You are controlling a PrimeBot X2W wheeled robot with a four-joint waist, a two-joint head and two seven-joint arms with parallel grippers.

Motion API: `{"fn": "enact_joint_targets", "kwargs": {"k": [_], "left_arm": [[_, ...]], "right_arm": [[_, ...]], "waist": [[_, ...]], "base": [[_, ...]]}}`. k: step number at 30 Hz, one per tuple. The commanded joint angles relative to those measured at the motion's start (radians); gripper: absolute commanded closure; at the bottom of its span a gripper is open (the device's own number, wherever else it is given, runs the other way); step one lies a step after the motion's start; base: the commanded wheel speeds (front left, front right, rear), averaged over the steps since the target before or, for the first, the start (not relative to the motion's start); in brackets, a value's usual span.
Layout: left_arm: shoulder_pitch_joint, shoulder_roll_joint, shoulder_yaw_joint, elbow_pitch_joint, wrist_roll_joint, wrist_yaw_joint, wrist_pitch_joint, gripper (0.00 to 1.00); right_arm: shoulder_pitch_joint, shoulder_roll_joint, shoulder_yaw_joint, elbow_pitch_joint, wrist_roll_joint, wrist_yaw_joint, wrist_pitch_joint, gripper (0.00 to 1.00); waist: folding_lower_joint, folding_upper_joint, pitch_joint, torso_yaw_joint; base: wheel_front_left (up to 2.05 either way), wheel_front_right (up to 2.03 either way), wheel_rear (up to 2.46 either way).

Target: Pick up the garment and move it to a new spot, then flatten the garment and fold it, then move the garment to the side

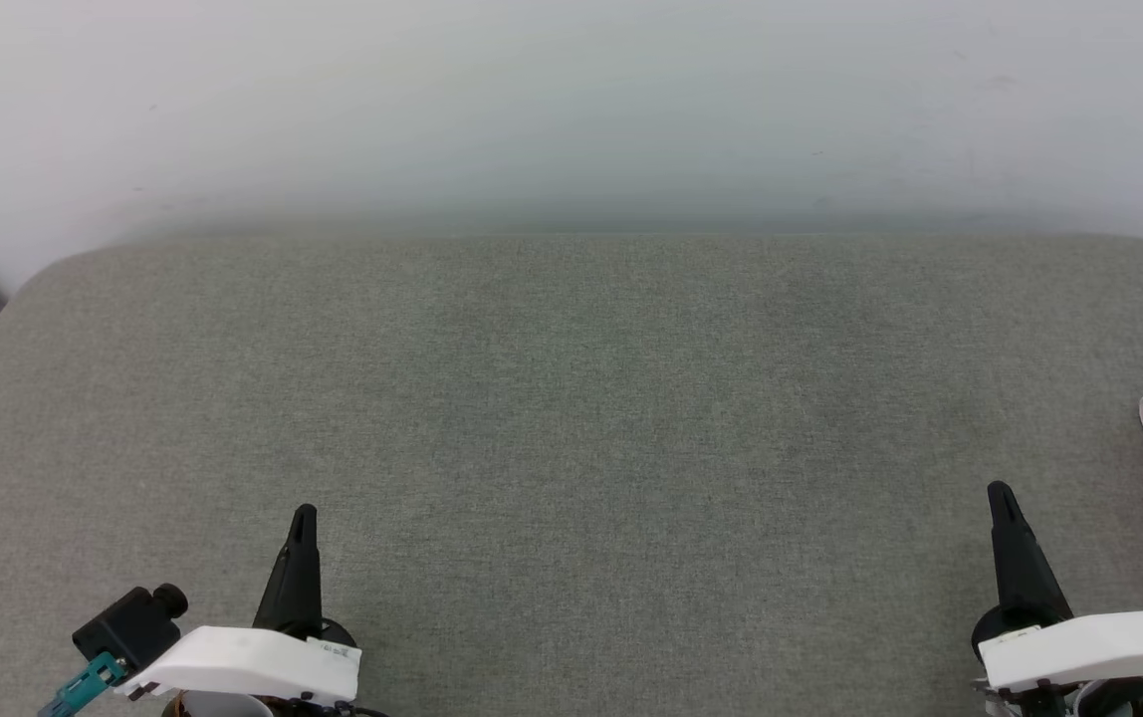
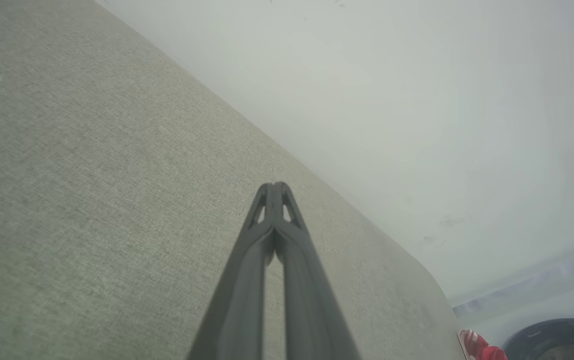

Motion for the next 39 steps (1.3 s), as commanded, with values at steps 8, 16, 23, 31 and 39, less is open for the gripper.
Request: {"fn": "enact_joint_targets", "kwargs": {"k": [8, 16, 23, 31, 39], "left_arm": [[-0.037, 0.008, 0.016, 0.003, -0.119, -0.008, 0.030, 1.00], [-0.046, 0.009, 0.028, 0.013, -0.215, -0.013, 0.054, 1.00], [-0.055, 0.009, 0.037, 0.022, -0.293, -0.016, 0.075, 1.00], [-0.063, 0.009, 0.047, 0.032, -0.375, -0.020, 0.097, 1.00], [-0.072, 0.008, 0.058, 0.041, -0.452, -0.023, 0.118, 1.00]], "right_arm": [[-0.040, -0.010, -0.006, 0.001, 0.120, 0.000, 0.026, 1.00], [-0.050, -0.010, -0.010, 0.010, 0.215, 0.000, 0.050, 1.00], [-0.057, -0.010, -0.014, 0.018, 0.293, 0.000, 0.070, 1.00], [-0.066, -0.010, -0.019, 0.027, 0.375, 0.000, 0.091, 1.00], [-0.073, -0.009, -0.023, 0.035, 0.451, 0.000, 0.110, 1.00]], "waist": [[0.0000, 0.0000, -0.002, -0.002], [0.0000, 0.0000, -0.003, -0.003], [0.0000, 0.0000, -0.005, -0.005], [0.0000, 0.0000, -0.006, -0.007], [0.0000, 0.0000, -0.008, -0.008]], "base": [[0.00, 0.00, 0.00], [0.00, 0.00, 0.00], [0.00, 0.00, 0.00], [0.00, 0.00, 0.00], [0.00, 0.00, 0.00]]}}
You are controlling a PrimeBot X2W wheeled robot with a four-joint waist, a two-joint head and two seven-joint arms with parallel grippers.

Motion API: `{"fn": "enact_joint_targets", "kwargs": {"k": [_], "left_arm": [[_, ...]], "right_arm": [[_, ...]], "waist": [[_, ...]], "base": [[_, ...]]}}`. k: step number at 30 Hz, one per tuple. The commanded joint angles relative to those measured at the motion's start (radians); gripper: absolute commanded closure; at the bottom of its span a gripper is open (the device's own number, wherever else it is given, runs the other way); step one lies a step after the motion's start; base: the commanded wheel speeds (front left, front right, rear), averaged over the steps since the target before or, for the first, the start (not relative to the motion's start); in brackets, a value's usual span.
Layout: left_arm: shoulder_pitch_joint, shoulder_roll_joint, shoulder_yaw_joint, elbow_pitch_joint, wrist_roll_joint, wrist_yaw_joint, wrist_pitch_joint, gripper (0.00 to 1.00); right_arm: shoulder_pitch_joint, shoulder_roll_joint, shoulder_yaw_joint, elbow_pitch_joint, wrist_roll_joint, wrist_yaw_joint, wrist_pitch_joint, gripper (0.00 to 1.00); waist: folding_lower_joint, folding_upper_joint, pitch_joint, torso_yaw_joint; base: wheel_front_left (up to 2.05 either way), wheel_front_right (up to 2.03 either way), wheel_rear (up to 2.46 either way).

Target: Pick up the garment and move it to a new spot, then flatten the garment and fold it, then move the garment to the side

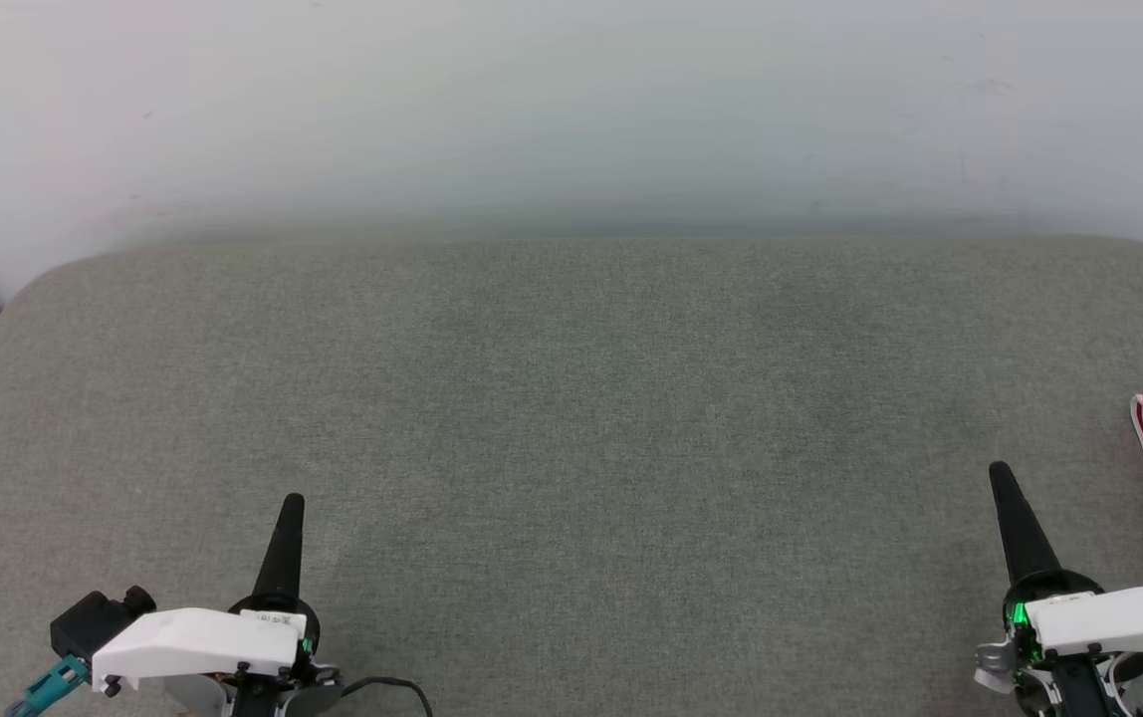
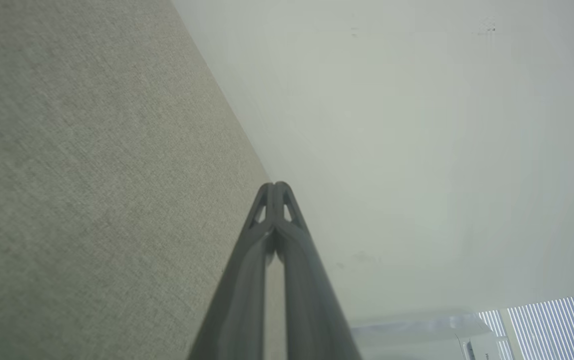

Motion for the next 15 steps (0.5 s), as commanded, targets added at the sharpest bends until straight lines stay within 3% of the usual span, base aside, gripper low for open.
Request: {"fn": "enact_joint_targets", "kwargs": {"k": [1, 15], "left_arm": [[-0.026, 0.005, 0.007, -0.002, -0.024, -0.005, 0.007, 1.00], [-0.038, 0.004, 0.023, 0.012, -0.145, -0.011, 0.041, 1.00]], "right_arm": [[-0.020, -0.006, -0.003, -0.002, 0.026, 0.000, 0.008, 1.00], [-0.032, -0.005, -0.010, 0.011, 0.145, 0.000, 0.038, 1.00]], "waist": [[0.0000, 0.0000, 0.000, 0.000], [0.0000, 0.0000, -0.003, -0.003]], "base": [[0.00, 0.00, 0.00], [0.00, 0.00, 0.00]]}}
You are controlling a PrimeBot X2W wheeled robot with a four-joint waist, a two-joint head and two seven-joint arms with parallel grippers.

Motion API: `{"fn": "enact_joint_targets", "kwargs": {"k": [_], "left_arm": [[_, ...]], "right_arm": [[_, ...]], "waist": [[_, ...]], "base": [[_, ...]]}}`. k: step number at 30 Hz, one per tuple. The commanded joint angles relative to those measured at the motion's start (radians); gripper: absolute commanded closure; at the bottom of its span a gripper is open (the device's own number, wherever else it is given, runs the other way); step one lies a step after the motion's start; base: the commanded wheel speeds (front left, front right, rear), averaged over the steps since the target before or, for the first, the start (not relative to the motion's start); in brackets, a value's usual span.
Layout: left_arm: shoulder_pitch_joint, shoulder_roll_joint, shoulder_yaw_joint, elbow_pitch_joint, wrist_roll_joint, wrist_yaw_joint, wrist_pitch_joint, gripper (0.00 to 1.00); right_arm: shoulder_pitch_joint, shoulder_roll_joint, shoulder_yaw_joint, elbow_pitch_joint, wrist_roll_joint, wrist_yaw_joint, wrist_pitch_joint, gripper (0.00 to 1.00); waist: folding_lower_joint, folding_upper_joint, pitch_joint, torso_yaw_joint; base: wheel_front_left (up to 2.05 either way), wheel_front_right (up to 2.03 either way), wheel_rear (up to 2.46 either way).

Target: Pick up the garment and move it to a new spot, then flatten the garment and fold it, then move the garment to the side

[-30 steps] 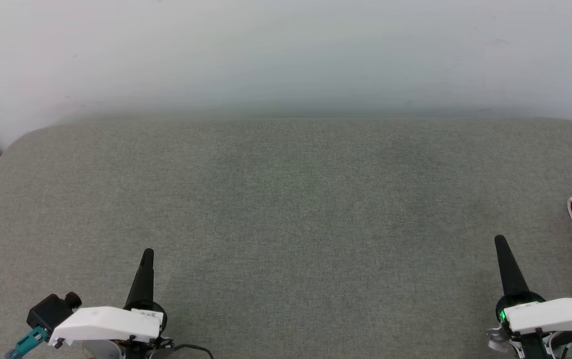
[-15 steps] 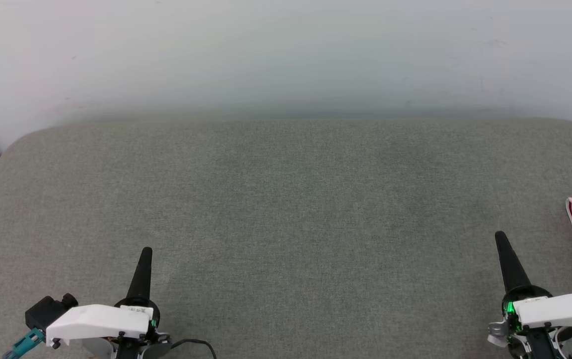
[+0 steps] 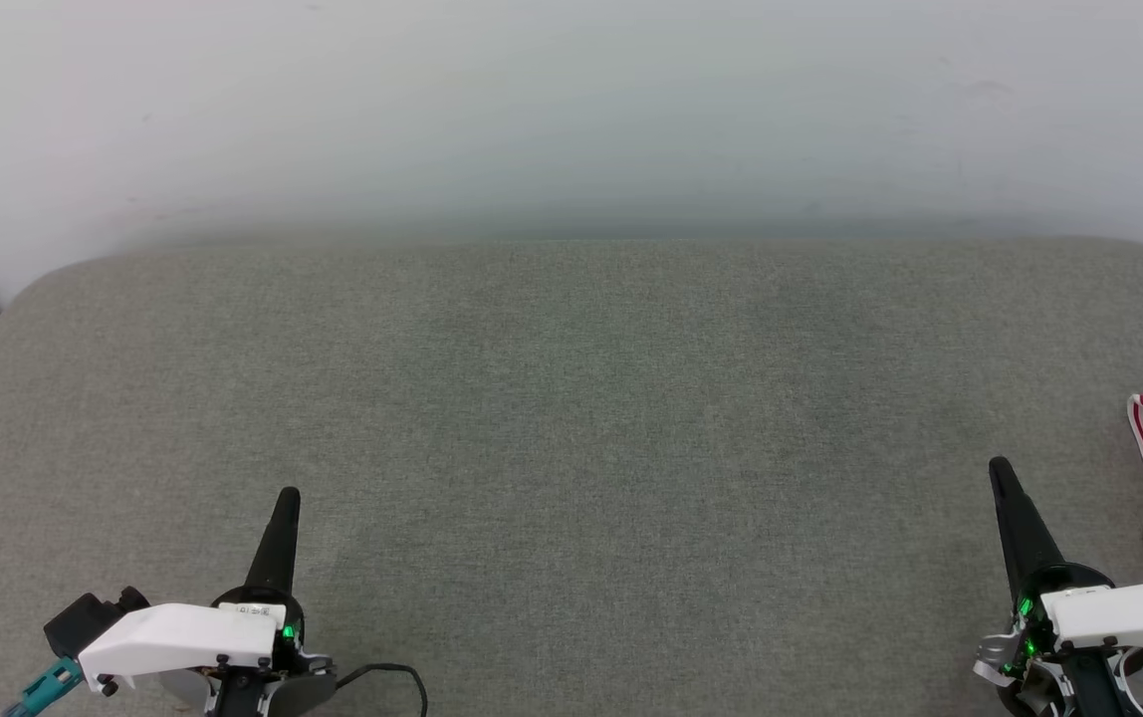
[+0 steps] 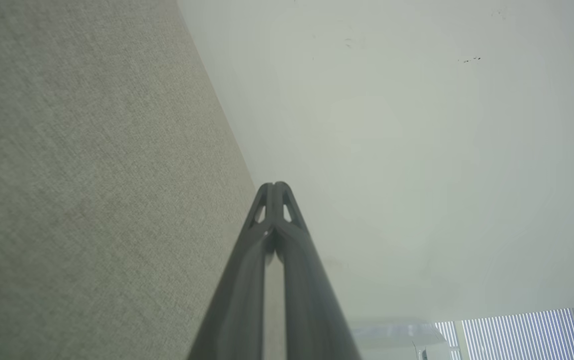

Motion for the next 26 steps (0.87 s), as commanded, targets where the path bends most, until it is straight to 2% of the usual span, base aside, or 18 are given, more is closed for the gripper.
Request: {"fn": "enact_joint_targets", "kwargs": {"k": [1, 26], "left_arm": [[-0.022, 0.004, 0.004, 0.000, -0.023, -0.008, 0.007, 1.00], [-0.041, 0.001, 0.031, 0.023, -0.212, -0.015, 0.062, 1.00]], "right_arm": [[-0.018, -0.005, -0.002, 0.000, 0.024, 0.000, 0.006, 1.00], [-0.034, -0.001, -0.017, 0.021, 0.212, 0.000, 0.057, 1.00]], "waist": [[-0.0001, 0.0000, 0.000, 0.000], [-0.0001, 0.0000, -0.006, -0.006]], "base": [[0.00, 0.00, 0.00], [0.00, 0.00, 0.00]]}}
